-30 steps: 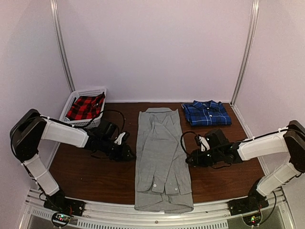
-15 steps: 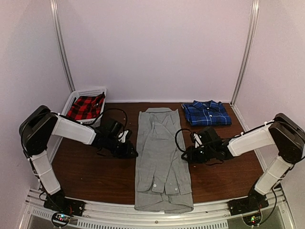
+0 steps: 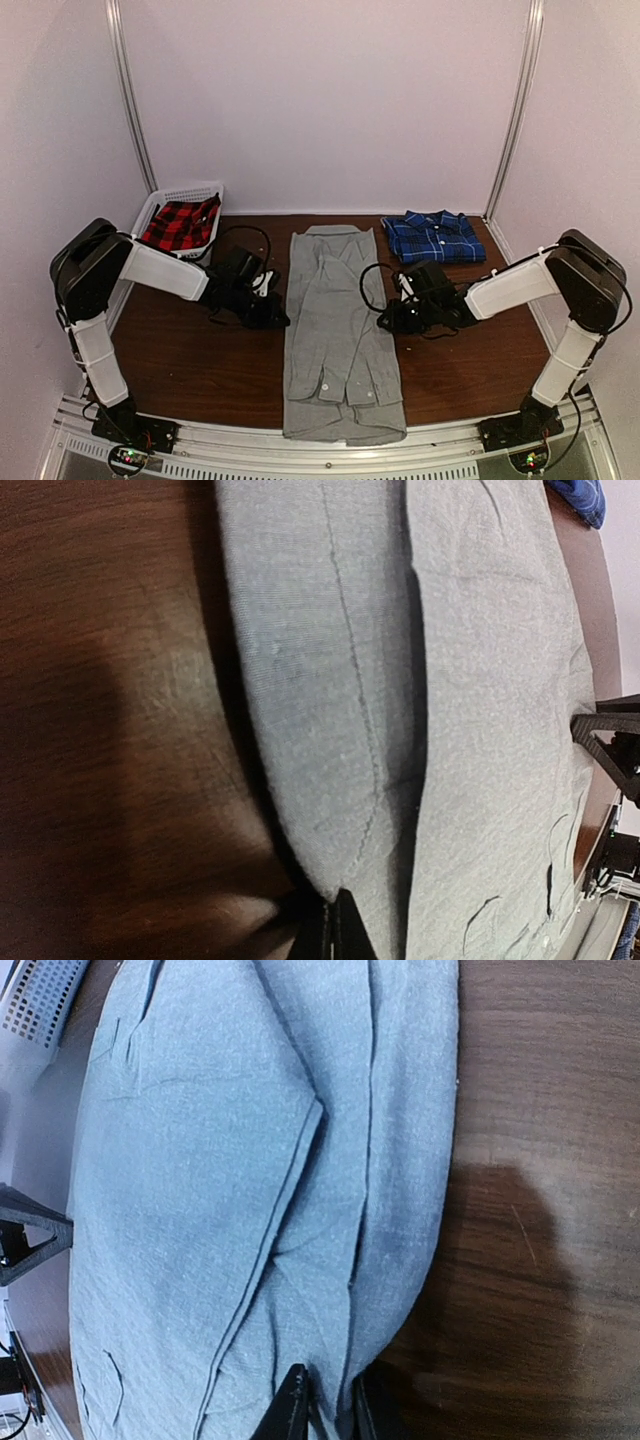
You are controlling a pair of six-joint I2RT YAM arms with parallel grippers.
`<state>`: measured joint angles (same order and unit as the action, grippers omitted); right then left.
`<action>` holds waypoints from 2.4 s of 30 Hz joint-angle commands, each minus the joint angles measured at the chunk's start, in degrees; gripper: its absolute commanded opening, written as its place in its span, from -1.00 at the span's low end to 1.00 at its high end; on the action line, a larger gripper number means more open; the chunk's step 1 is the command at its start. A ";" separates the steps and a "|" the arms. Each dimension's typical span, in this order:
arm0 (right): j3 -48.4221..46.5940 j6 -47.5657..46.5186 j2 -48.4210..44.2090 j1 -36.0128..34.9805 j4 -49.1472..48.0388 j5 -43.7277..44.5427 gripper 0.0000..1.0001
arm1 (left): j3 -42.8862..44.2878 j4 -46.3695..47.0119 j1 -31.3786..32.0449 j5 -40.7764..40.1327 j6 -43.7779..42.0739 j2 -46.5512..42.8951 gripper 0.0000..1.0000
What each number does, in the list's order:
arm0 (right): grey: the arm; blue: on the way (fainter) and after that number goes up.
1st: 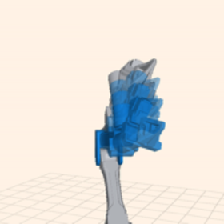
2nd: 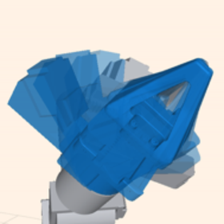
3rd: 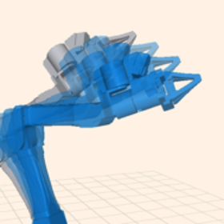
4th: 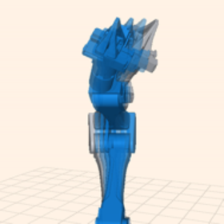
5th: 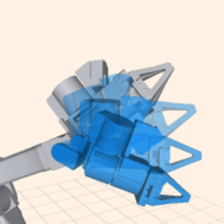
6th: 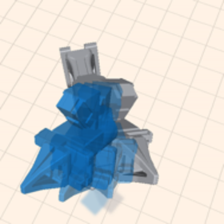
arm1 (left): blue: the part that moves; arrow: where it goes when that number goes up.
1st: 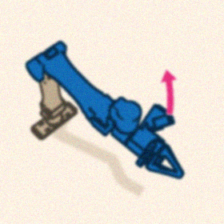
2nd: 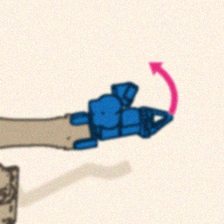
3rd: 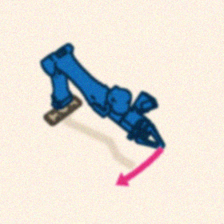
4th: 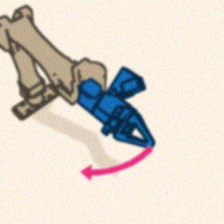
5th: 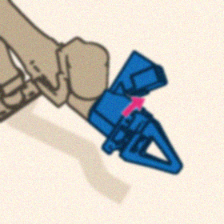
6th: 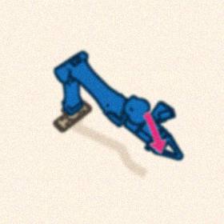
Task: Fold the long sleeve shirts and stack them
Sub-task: Adjust the rectangle-folded shirt at the center of the board.
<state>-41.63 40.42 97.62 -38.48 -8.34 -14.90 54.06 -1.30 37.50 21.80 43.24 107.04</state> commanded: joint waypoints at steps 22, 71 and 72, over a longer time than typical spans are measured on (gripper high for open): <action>-16.18 -5.46 8.89 1.92 11.18 3.72 -0.37 | 13.36 -7.69 -6.47 -2.72 -5.85 3.58 -0.74; 0.05 -2.26 -10.06 -8.78 17.38 5.41 -0.36 | -6.36 -9.28 16.22 -1.92 4.43 -15.95 -0.51; 1.26 -1.28 -11.03 -9.51 17.09 4.83 -0.36 | -6.71 -10.37 16.00 -3.05 4.30 -17.23 -0.50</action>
<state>-44.07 36.53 90.35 -45.71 7.64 -7.99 47.48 -8.32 53.47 22.96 47.46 95.20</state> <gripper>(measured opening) 0.318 0.243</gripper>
